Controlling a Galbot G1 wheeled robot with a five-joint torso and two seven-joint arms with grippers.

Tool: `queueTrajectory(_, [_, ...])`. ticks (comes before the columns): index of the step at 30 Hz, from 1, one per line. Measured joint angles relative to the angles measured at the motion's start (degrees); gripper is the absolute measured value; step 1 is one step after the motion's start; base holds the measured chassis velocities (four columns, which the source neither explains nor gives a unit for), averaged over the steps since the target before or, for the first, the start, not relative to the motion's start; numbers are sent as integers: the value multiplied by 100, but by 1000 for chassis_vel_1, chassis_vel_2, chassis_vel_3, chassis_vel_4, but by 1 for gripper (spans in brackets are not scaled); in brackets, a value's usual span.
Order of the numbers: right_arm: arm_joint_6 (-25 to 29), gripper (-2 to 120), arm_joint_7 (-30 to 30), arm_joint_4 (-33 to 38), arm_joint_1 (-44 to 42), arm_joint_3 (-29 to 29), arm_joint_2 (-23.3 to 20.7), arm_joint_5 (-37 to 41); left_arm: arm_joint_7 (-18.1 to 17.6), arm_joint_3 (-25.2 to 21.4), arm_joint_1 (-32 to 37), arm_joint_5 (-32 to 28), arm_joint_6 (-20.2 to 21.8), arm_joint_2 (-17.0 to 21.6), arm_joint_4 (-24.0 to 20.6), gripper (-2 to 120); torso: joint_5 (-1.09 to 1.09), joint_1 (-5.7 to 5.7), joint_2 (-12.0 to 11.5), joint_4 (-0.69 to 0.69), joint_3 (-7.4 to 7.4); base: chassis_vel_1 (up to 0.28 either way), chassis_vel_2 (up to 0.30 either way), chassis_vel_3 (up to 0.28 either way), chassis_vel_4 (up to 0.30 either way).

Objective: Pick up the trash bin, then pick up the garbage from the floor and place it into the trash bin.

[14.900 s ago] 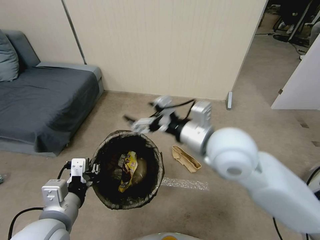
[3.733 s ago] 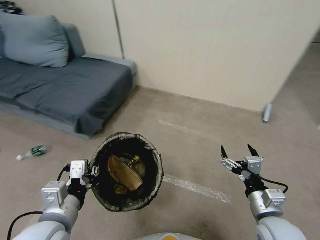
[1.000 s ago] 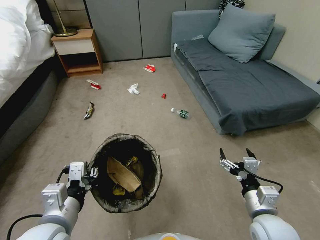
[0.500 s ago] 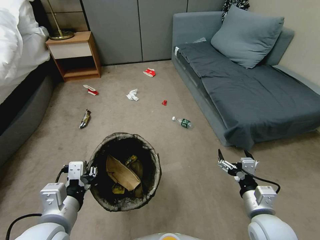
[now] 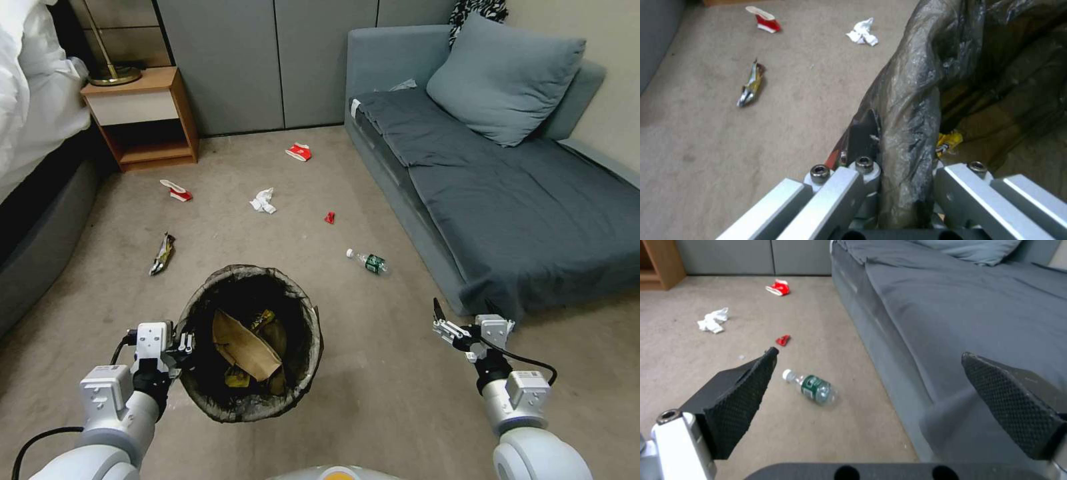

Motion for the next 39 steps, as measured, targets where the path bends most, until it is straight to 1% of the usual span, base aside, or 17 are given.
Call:
queueTrajectory(26, [-152,100,50,-96,147,-169,-51,-36,1,-28,-100,-110,38,64,0,1,1,0,0,0,0,-160,160,164,-159])
queueTrajectory(27, [-153,100,52,-90,143,-156,-51,-38,2,-22,-109,-112,40,71,0,1,-1,0,0,-1,0,-155,163,146,-153])
queueTrajectory(29, [-158,100,53,-87,146,-146,-60,-34,5,-21,-114,-115,41,76,0,1,2,0,0,0,0,-133,145,146,-127])
queueTrajectory(32, [-207,100,49,-87,191,-132,-114,-18,4,-21,-117,-123,44,78,0,1,0,1,0,0,0,-82,105,41,-71])
queueTrajectory(35, [-485,100,-101,-111,366,-179,-296,108,5,-22,-117,-139,49,70,0,1,1,0,0,-1,0,1,13,8,-19])
queueTrajectory(36, [-485,100,-101,-111,366,-179,-296,108,5,-22,-117,-139,49,70,0,1,1,0,0,-1,0,0,0,0,0])
queueTrajectory(39, [-950,100,-420,-335,748,-375,-723,336,5,-21,-116,-144,66,65,0,1,2,0,1,0,-1,0,0,0,0])
